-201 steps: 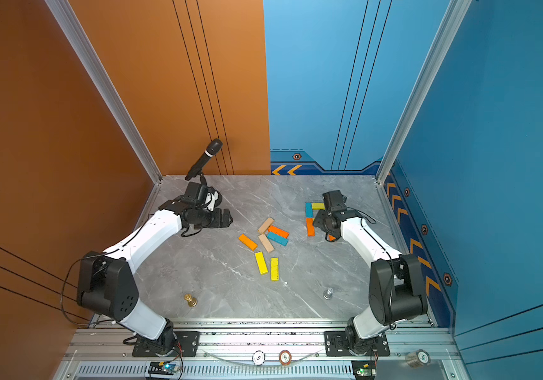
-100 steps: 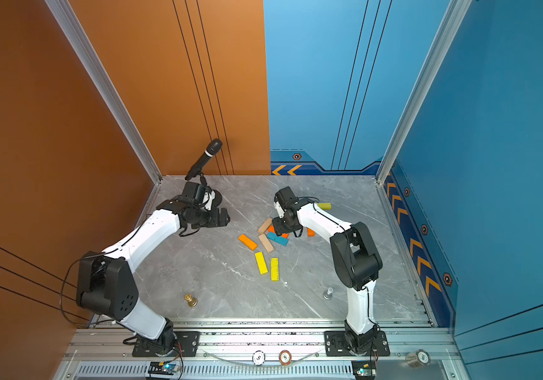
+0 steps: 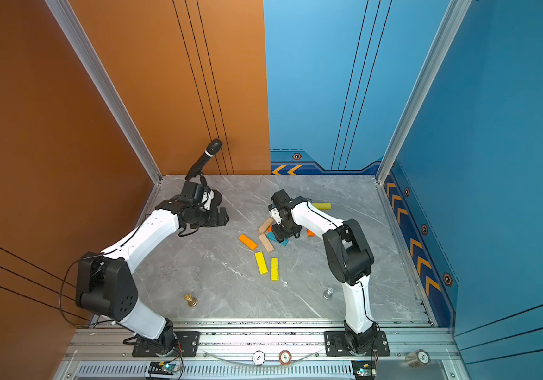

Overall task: Assemble the number 6 with building blocks
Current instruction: Pick up the building block from the center of the board.

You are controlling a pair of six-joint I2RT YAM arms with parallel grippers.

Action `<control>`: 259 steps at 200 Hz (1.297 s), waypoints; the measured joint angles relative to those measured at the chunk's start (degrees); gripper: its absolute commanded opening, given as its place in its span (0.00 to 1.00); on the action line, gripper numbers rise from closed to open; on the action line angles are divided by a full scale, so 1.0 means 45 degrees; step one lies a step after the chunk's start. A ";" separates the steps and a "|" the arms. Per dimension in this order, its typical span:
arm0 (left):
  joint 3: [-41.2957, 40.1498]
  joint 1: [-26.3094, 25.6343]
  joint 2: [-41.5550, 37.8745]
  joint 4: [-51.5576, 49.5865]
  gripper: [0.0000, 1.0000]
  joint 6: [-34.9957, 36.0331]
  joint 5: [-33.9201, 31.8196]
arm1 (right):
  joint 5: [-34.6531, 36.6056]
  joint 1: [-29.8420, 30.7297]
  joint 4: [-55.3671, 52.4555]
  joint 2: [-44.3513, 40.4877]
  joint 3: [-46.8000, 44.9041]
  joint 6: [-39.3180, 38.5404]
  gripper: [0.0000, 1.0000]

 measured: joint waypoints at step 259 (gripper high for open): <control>0.0000 0.0000 0.0000 0.0000 0.98 0.0000 0.0010 | 0.0573 0.0675 -0.0272 0.0437 -0.0573 -0.0185 0.27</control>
